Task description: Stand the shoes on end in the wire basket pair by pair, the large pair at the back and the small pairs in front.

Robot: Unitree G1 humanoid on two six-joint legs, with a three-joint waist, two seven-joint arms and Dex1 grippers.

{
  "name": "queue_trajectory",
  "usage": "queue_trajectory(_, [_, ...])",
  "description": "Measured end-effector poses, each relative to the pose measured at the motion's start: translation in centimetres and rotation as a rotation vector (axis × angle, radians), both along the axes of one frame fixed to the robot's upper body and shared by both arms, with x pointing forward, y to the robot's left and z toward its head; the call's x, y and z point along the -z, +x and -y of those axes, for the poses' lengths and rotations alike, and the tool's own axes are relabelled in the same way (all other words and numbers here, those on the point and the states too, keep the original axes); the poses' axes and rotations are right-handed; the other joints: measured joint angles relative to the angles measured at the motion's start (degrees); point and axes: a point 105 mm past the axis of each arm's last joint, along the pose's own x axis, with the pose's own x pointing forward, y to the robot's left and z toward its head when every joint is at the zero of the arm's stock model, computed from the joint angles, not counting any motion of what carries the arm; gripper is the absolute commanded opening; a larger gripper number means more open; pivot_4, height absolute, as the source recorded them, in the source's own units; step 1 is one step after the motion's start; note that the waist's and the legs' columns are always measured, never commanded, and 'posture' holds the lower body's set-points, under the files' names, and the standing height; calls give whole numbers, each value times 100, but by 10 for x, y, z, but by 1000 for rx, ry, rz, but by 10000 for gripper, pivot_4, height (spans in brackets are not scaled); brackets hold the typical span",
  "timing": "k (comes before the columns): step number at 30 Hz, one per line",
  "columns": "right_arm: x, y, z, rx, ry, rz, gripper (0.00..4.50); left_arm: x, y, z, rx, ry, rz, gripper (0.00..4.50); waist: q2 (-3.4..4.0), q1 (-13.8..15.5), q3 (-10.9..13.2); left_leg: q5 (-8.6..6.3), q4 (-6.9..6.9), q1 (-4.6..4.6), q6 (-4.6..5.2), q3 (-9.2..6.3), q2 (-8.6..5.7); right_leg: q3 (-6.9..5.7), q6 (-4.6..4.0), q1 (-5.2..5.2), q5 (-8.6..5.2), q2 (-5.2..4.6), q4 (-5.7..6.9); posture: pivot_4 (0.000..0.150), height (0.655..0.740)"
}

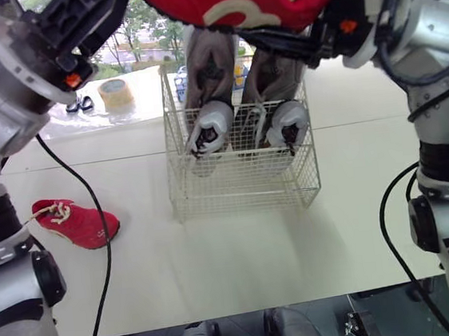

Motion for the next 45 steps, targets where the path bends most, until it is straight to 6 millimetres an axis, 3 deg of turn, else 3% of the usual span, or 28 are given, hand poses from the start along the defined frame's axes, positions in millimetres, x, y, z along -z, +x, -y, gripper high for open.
queue_trajectory(7, [13, 4, -6, 27, -61, 28, 21547, 1, -2, 13, 60, 20, 5, 45000, 0, -6, 0, 2, 0, 1, -3, 0, 1, 0, 0, 0, 0, 2, 1, 1500, 7400])
queue_trajectory(10, [15, 6, -6, 42, -70, 36, 21547, 6, 0, 16, 62, 47, -6, 33182, 0, -7, 0, 2, 0, 2, -3, 0, 1, 0, 0, 0, 0, 2, 1, 1500, 7400])
queue_trajectory(16, [15, 4, -7, 47, -84, 68, 21547, 11, 4, 18, 60, 56, -32, 4671, 0, -7, 0, 2, 0, 2, -3, 0, 1, 0, 0, 0, 0, 2, 1, 1500, 7400])
queue_trajectory(18, [15, 4, -7, 50, -87, 69, 21547, 11, 6, 18, 57, 54, -41, 4671, 0, -5, 0, 2, 0, 2, -3, -1, 1, 0, 0, 0, 0, 2, 1, 1500, 7400])
queue_trajectory(19, [15, 4, -7, 51, -88, 72, 31656, 11, 6, 18, 55, 51, -44, 4447, 0, -4, 0, 2, 0, 2, -3, -1, 1, 0, 0, 0, 0, 1, 1, 1500, 7400])
queue_trajectory(22, [17, 2, -7, 40, -100, 75, 43741, 11, 8, 16, 56, 18, -60, 4447, 0, -6, 0, 2, 0, 2, -3, -2, 2, 0, 0, 0, 0, 1, 1, 1500, 7400])
queue_trajectory(27, [24, 5, 4, 44, -16, -58, 44476, 13, 11, 8, 56, -55, -103, 4447, -1, 3, 0, 3, 2, 2, -4, -2, 2, 0, -1, 1, 1, 0, 3, 1500, 7400])
queue_trajectory(31, [20, 9, 36, -53, 479, -424, 44476, 1, 14, -23, -17, -261, -91, 4447, -6, 6, -4, 6, 1, 4, -9, -7, 7, -5, -4, 5, 3, -1, 7, 1500, 7400])
queue_trajectory(33, [24, 9, 37, -154, 691, -571, 44476, 2, 16, -30, -40, -349, -85, 4447, -5, -2, -5, 8, -3, 9, -14, -7, 8, -5, -7, 8, 5, -1, 8, 1500, 7400])
queue_trajectory(35, [22, 4, 30, -303, 920, -708, 44476, 4, 16, -27, -35, -452, -84, 4447, -5, -2, -4, 11, -2, 8, -18, -9, 9, -6, -11, 6, 7, 1, 10, 1500, 7400])
queue_trajectory(37, [19, -1, 17, -363, 986, -780, 44476, 7, 17, -20, -32, -489, -86, 4447, -5, -4, -4, 12, -1, 6, -18, -7, 8, -5, -12, 5, 8, 3, 9, 1500, 7400])
queue_trajectory(41, [16, -12, -11, -442, 1039, -864, 44476, 10, 22, -7, -35, -556, -98, 4447, -7, 7, -6, -5, 1, 5, 15, -7, 3, -5, -12, 7, 8, 4, 7, 1500, 7400])
queue_trajectory(45, [15, -13, -20, -475, 1061, -892, 44476, 18, 24, 10, -16, -542, -120, 4447, -8, 5, -6, -8, 1, 2, 20, -9, 1, -6, -11, 8, 8, 5, 6, 1500, 7400])
